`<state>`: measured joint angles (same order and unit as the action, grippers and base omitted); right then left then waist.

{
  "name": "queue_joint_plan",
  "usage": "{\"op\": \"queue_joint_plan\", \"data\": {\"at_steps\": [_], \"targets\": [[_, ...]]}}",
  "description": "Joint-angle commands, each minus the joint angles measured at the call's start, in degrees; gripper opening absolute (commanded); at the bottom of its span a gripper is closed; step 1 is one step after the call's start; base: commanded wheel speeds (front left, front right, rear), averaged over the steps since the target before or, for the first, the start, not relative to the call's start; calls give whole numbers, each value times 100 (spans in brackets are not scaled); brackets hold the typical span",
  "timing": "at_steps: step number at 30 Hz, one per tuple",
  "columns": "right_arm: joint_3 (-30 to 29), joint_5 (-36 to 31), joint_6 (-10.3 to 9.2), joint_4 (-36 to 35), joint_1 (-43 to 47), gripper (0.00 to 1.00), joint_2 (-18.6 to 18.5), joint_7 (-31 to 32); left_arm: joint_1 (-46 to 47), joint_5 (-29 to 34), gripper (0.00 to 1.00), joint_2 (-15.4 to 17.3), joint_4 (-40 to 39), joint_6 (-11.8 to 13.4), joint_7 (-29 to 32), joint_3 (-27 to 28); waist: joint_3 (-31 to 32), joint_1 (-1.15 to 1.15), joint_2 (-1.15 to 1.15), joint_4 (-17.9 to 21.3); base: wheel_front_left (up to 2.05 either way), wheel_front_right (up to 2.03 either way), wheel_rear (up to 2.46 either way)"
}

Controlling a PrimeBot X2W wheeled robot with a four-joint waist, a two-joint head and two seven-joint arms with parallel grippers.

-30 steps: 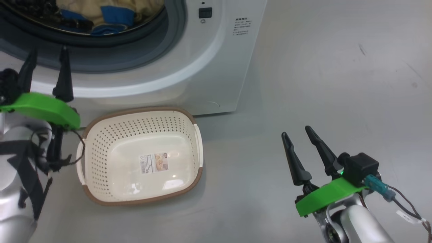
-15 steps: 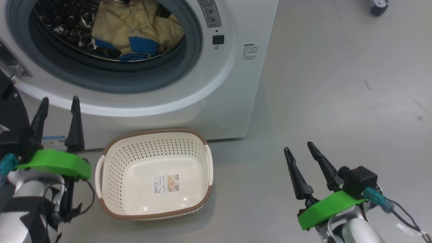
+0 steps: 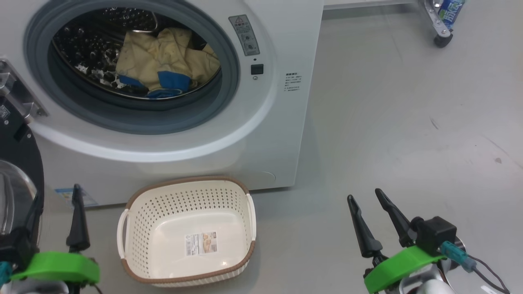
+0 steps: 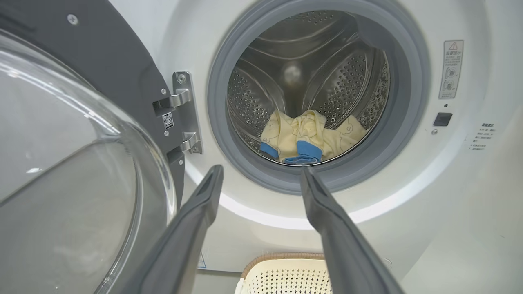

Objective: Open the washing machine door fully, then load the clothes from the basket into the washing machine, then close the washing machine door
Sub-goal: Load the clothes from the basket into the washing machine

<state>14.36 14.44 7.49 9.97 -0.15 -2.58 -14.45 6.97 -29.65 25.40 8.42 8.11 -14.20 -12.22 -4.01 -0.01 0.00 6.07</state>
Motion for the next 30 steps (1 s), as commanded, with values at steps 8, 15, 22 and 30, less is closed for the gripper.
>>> {"op": "queue_joint_plan", "data": {"at_steps": [8, 15, 22, 30], "targets": [[16, -150, 0, -240, 53, 100, -30, -55, -870, 197, 100, 122, -701, 291, -80, 641, 256, 1, 0, 31, 0, 0, 0], [8, -234, 0, -283, 86, 100, -30, -55, -1499, 304, 100, 81, -997, 432, -80, 729, 291, 1, 0, 34, 0, 0, 0], [43, -277, 0, -276, 73, 100, -30, -55, -1697, 274, 100, -15, -1104, 446, -80, 800, 289, 1, 0, 30, 0, 0, 0], [36, -297, 0, -295, 42, 100, -30, -55, -1750, 298, 100, -24, -1090, 469, -80, 931, 223, 1, 0, 45, 0, 0, 0]]}}
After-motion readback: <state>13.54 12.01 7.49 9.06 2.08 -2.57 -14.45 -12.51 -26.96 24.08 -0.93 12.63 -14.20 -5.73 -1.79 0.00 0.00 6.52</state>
